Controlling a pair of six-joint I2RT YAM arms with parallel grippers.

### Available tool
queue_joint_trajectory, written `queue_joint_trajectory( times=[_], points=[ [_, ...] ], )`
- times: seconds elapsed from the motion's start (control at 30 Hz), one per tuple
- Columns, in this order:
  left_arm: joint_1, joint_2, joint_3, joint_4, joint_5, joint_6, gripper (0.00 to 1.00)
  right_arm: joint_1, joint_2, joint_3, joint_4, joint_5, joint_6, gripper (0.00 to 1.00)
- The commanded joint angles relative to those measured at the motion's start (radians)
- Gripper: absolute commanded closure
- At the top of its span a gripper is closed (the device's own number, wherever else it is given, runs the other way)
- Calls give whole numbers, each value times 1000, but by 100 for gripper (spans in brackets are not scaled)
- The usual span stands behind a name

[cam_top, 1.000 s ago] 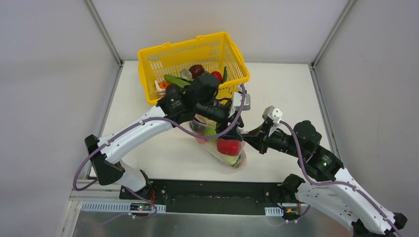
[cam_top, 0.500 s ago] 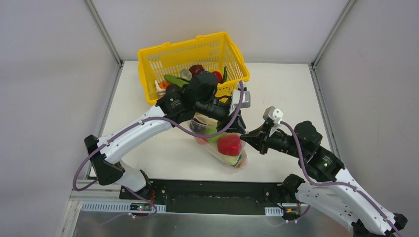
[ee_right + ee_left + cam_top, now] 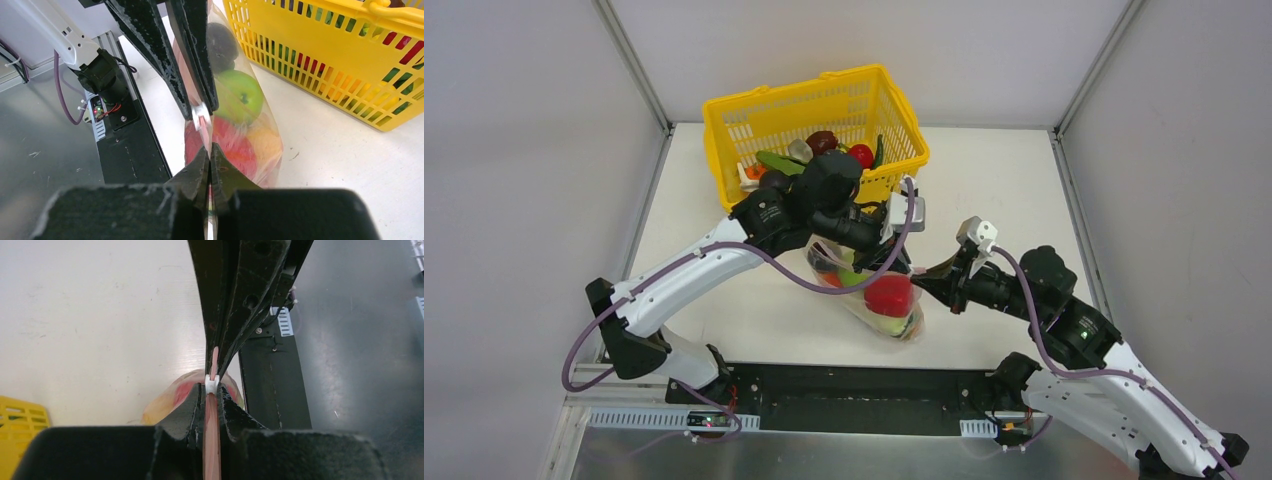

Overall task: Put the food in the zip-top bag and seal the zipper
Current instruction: Zip the zipper food storage bag at the center of the board.

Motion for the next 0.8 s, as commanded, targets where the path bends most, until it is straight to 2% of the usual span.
queue_joint_trajectory(
  times=[0.0,0.4,0.6,0.67,0.7,0.77],
  points=[
    [7,-46,7,-104,-88,58,100,-4,-26,45,50,1,0,100],
    [31,-97,-32,-171,-243,94,100,-4,-57,49,32,19,-4,100],
    [36,-130,-89,-5,-163,-8,100,-4,16,103,-4,-45,0,99],
    [36,-118,-72,11,-133,-29,100,-5,40,116,-1,-55,-9,85],
    [36,-109,-60,9,-123,-35,100,-5,47,121,2,-60,-12,74],
    [35,-90,-32,-4,-103,-38,100,-4,55,126,20,-64,-16,64]
  ],
)
